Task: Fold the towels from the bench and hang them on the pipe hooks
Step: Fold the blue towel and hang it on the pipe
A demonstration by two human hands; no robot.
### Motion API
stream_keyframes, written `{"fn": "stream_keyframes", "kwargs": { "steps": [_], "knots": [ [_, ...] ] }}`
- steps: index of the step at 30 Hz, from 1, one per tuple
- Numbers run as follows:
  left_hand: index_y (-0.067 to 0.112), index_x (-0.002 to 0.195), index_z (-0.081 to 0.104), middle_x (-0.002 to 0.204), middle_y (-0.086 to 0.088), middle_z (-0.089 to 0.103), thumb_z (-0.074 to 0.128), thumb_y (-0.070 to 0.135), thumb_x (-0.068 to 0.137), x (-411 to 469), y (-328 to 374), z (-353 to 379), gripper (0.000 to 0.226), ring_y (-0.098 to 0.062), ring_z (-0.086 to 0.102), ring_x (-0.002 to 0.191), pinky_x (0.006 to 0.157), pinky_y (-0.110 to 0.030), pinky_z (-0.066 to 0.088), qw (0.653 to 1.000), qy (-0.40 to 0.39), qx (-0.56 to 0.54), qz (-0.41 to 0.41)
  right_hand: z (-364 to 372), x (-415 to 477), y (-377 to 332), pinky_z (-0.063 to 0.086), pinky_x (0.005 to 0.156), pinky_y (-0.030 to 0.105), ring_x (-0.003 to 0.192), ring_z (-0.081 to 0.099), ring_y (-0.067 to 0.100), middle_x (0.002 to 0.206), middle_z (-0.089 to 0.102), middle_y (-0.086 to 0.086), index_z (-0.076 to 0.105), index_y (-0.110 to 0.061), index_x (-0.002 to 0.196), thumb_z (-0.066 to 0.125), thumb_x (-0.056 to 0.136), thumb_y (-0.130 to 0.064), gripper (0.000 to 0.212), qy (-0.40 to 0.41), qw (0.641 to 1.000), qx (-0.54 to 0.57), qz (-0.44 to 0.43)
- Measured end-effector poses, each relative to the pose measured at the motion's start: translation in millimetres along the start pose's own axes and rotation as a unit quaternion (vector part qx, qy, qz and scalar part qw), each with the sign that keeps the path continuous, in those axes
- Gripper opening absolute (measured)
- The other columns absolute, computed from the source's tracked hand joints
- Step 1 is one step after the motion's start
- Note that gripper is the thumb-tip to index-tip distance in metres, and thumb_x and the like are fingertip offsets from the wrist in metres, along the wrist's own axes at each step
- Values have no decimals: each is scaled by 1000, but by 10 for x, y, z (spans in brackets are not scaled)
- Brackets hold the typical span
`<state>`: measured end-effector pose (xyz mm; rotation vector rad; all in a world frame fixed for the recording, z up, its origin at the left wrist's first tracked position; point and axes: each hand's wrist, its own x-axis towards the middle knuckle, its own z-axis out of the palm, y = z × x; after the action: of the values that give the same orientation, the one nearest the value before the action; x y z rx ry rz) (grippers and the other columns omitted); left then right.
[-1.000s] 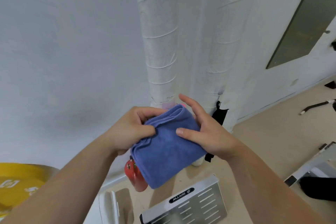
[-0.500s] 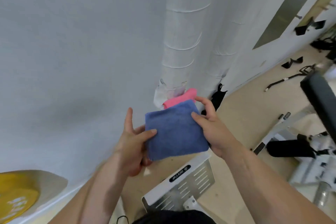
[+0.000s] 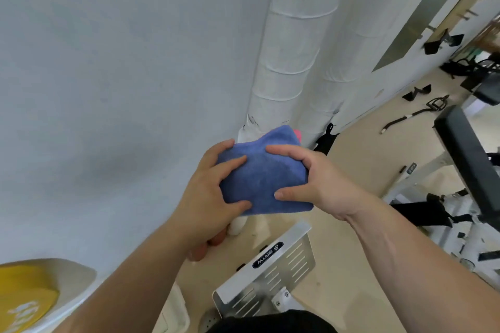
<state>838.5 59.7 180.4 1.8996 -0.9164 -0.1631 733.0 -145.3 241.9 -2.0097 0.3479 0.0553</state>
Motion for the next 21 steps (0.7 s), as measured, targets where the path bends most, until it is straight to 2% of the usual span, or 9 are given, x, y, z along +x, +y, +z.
{"fn": "stream_keyframes", "kwargs": {
  "steps": [3, 5, 7, 11, 14, 16, 17, 19, 21],
  "knots": [
    [15, 118, 71, 130, 4, 63, 86, 12, 62, 243, 160, -109, 58, 8, 52, 115, 98, 0, 31, 995, 58, 64, 53, -136, 24, -171, 49, 95, 21, 121, 55, 4, 134, 55, -5, 53, -51, 134, 90, 64, -25, 83, 38, 994, -101, -35],
    [15, 110, 74, 115, 3, 71, 87, 10, 63, 400, 331, -206, 50, -3, 61, 105, 93, -3, 37, 992, 68, 72, 78, -241, 44, -302, 43, 94, 14, 119, 53, 2, 130, 55, -8, 51, -48, 137, 92, 62, -29, 87, 60, 983, -165, -58],
    [22, 108, 75, 105, 11, 72, 86, 13, 65, 547, 546, -325, 45, -2, 62, 96, 86, -5, 41, 992, 69, 71, 77, -366, 64, -456, 40, 85, 7, 109, 56, 0, 119, 57, -9, 54, -49, 133, 93, 60, -32, 85, 91, 971, -205, -87],
    [38, 100, 74, 90, 16, 70, 88, 25, 65, 782, 975, -550, 39, -7, 57, 92, 78, -17, 47, 983, 127, 118, 64, -681, 108, -744, 49, 81, 21, 92, 59, 2, 101, 59, -10, 59, -53, 119, 88, 61, -43, 65, 135, 940, -267, -165],
    [43, 94, 68, 93, 21, 65, 87, 32, 60, 936, 1282, -681, 40, -4, 56, 102, 92, -20, 46, 980, 140, 114, 79, -961, 162, -869, 47, 83, 20, 96, 54, 1, 105, 47, -10, 66, -47, 107, 87, 61, -45, 50, 156, 926, -279, -201],
    [44, 94, 66, 95, 25, 67, 82, 35, 59, 1001, 1487, -722, 39, 1, 61, 100, 113, -26, 32, 982, 128, 109, 91, -1118, 188, -937, 45, 90, 21, 112, 50, 2, 119, 41, -11, 71, -40, 95, 85, 60, -45, 37, 160, 916, -285, -232],
    [43, 94, 66, 93, 25, 69, 83, 32, 61, 1051, 1580, -753, 39, 0, 64, 95, 115, -29, 33, 984, 117, 97, 94, -1191, 188, -993, 45, 92, 23, 121, 48, 1, 126, 41, -12, 72, -36, 89, 84, 60, -41, 31, 155, 916, -276, -247],
    [43, 101, 67, 95, 20, 71, 88, 17, 68, 1170, 1783, -838, 47, -5, 68, 89, 94, -24, 53, 988, 108, 57, 95, -1373, 197, -1136, 45, 95, 21, 126, 49, -6, 130, 53, -13, 70, -28, 84, 86, 64, -26, 25, 140, 926, -225, -269],
    [42, 109, 67, 97, 7, 70, 86, 5, 74, 1252, 1967, -908, 55, -14, 69, 85, 77, -23, 59, 991, 92, 5, 99, -1545, 138, -1298, 50, 89, 23, 109, 62, -7, 108, 70, -11, 69, -20, 87, 85, 72, -12, 23, 107, 943, -154, -274]
  ]
}}
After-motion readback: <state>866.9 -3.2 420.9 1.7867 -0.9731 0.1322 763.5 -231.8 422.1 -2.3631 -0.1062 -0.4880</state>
